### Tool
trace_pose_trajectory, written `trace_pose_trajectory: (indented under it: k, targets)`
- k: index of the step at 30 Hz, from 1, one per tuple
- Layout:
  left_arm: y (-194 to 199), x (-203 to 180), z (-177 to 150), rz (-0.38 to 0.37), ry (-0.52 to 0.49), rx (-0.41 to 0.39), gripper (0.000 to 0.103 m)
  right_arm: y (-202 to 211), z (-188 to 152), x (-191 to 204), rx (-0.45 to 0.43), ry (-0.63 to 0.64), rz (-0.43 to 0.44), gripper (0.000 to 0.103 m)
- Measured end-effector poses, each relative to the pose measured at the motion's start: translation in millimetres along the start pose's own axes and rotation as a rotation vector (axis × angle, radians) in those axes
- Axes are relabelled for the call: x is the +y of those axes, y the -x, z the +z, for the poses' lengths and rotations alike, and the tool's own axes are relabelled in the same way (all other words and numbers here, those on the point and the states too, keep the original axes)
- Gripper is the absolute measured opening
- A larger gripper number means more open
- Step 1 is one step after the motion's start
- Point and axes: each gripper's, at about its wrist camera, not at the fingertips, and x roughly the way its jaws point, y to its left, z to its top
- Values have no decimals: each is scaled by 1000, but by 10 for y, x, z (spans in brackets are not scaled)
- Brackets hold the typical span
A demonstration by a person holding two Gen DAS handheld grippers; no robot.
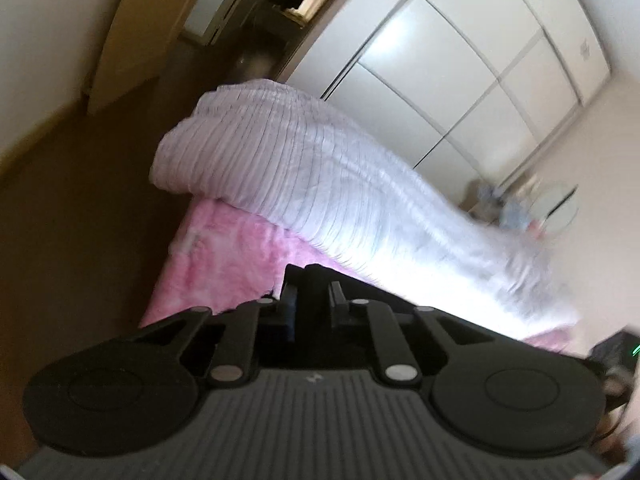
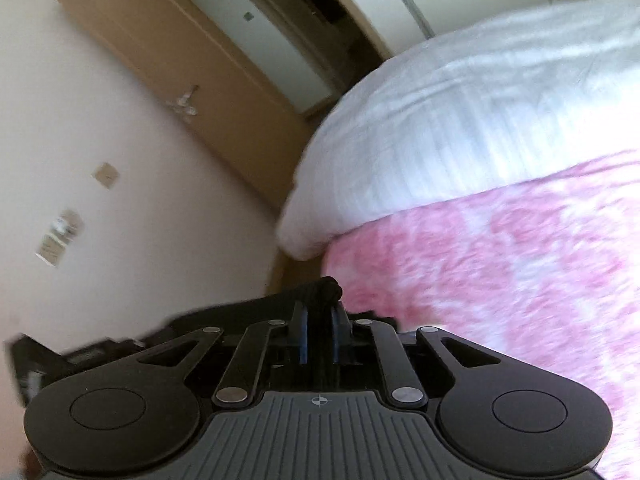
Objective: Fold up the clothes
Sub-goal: 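Lower the black pants onto the folded clothes stack with both grippers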
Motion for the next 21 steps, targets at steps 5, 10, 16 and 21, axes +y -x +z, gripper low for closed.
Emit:
trace_pose_trajectory:
  k: [5, 10, 16, 21]
  targets:
    - [-6, -211, -35, 119, -117, -6, 31, -130, -99, 98, 27, 58, -112, 15]
    - [374, -576, 34, 233, -253, -129, 28, -127, -222, 406, -3, 235, -175, 28]
    - [119, -976, -151, 146, -429, -75, 20, -123, -398, 802, -53, 486, -246, 29]
    - [-136, -897, -321, 148, -434, -56, 18, -280, -619, 829, -33, 608, -292, 29]
